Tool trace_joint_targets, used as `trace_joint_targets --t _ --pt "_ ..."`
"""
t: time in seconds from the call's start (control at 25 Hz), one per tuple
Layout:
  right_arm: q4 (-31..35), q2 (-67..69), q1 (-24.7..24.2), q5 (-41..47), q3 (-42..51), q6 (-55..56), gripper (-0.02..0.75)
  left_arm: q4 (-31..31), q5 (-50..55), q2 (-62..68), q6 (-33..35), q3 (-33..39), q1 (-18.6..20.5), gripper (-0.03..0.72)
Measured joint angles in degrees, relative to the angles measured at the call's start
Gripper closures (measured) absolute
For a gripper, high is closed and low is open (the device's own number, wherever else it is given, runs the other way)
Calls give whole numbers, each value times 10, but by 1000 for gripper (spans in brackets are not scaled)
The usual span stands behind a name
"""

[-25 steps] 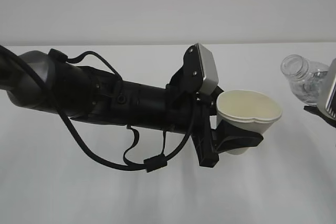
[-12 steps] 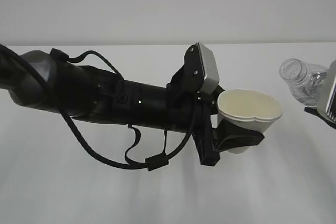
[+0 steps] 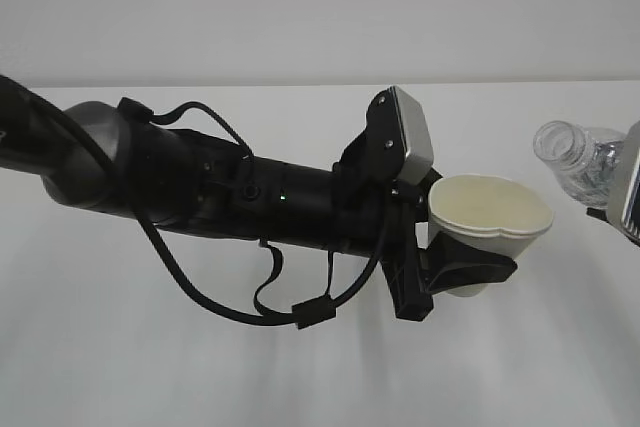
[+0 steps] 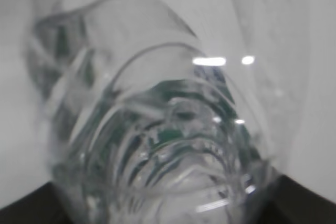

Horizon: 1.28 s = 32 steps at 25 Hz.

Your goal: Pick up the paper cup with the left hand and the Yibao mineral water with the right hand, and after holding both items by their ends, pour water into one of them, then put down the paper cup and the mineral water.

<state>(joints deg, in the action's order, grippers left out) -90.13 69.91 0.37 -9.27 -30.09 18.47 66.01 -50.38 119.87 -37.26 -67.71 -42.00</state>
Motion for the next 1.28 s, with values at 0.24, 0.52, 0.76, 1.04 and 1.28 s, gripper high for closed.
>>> trace_joint_targets --t 0.24,0.52,0.76,1.04,1.28 --pt "-18 0 0 7 0 0 276 0 -4 0 0 0 0 262" --pt "-45 0 0 18 0 0 276 -1 -4 0 0 0 0 262" --pt "-50 0 0 20 0 0 276 -1 -4 0 0 0 0 262" --pt "-67 0 0 29 0 0 276 -1 -4 0 0 0 0 262" --pt "-72 0 15 54 -21 0 276 -1 -4 0 0 0 0 262"
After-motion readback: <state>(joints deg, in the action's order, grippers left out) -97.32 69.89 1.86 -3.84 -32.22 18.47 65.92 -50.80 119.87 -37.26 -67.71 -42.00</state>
